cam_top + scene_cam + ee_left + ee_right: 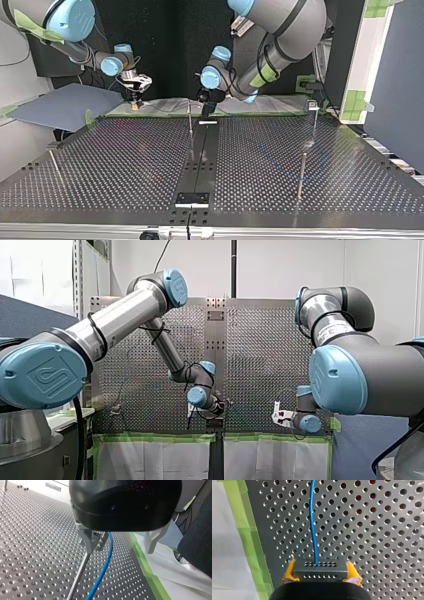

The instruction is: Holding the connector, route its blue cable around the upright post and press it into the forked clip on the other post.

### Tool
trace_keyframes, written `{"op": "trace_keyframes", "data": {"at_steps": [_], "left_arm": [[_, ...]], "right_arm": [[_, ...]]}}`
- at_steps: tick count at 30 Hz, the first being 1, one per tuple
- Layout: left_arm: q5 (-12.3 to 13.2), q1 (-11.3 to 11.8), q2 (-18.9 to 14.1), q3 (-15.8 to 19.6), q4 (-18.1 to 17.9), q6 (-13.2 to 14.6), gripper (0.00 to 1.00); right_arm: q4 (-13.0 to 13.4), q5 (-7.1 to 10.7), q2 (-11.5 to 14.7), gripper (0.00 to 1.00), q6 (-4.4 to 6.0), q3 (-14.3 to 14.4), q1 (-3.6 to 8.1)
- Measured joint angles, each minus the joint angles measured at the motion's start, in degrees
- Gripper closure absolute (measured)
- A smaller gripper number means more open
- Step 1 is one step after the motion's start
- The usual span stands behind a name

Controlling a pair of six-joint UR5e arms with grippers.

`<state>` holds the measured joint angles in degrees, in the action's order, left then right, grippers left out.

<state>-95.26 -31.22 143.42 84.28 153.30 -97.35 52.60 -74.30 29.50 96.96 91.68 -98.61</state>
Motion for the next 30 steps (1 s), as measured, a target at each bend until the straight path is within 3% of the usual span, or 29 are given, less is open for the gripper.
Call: {"op": "trace_keyframes", "data": {"at_steps": [17, 30], "left_arm": [[0.45, -0.64, -2.83, 2.51, -0.84, 0.06, 0.00], [1.17, -2.01, -3.12, 3.67, -1.46, -0.05, 0.00]], "right_arm": [[-0.21, -0.07, 0.00, 1.00, 0.00, 0.04, -0.03], [-0.25, 0.00, 0.00, 1.00, 0.19, -0.05, 0.10]]}}
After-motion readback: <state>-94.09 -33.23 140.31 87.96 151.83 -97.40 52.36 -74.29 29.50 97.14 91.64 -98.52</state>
